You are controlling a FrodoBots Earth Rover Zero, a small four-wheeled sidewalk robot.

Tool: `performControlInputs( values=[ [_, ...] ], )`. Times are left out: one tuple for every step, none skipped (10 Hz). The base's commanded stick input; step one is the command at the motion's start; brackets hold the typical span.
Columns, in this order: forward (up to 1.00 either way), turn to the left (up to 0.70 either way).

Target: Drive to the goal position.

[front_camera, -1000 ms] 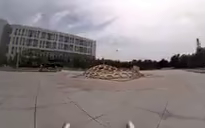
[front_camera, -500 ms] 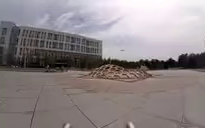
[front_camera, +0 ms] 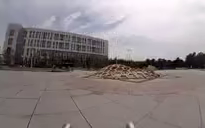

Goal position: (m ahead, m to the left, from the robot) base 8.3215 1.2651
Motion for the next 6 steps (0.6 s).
performControlInputs(
  values=[
    [0.45,0.27],
    [0.45,0.27],
    [0.45,0.27],
    [0.45,0.27],
    [0.45,0.27],
    [0.45,0.27]
  ],
)
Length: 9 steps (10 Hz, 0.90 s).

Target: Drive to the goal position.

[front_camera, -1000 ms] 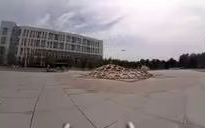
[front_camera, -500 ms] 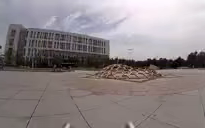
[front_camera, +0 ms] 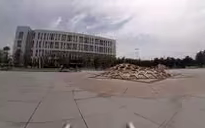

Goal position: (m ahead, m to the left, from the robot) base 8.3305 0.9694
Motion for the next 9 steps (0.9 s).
performControlInputs(
  values=[
    [0.45,0.27],
    [0.45,0.27],
    [0.45,0.27],
    [0.45,0.27],
    [0.45,0.27],
    [0.45,0.27],
    [0.45,0.27],
    [0.45,0.27],
    [0.45,0.27]
  ],
)
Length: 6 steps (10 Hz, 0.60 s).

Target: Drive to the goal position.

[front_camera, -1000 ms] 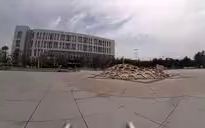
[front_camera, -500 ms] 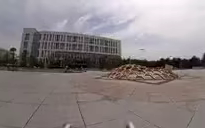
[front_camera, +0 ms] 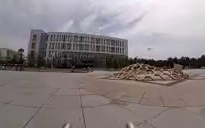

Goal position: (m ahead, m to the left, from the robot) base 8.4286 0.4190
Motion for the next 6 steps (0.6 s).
performControlInputs(
  values=[
    [0.45,0.27],
    [0.45,0.27],
    [0.45,0.27],
    [0.45,0.27],
    [0.45,0.27],
    [0.45,0.27]
  ],
)
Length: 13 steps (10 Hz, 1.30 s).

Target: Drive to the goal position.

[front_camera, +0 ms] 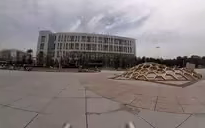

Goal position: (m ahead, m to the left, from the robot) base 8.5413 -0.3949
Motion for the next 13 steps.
performControlInputs(
  values=[
    [0.45,0.27],
    [0.45,0.27],
    [0.45,0.27],
    [0.45,0.27],
    [0.45,0.27],
    [0.45,0.27],
    [0.45,0.27],
    [0.45,0.27],
    [0.45,0.27],
    [0.45,0.27],
    [0.45,0.27],
    [0.45,0.27],
    [0.45,0.27]
  ],
)
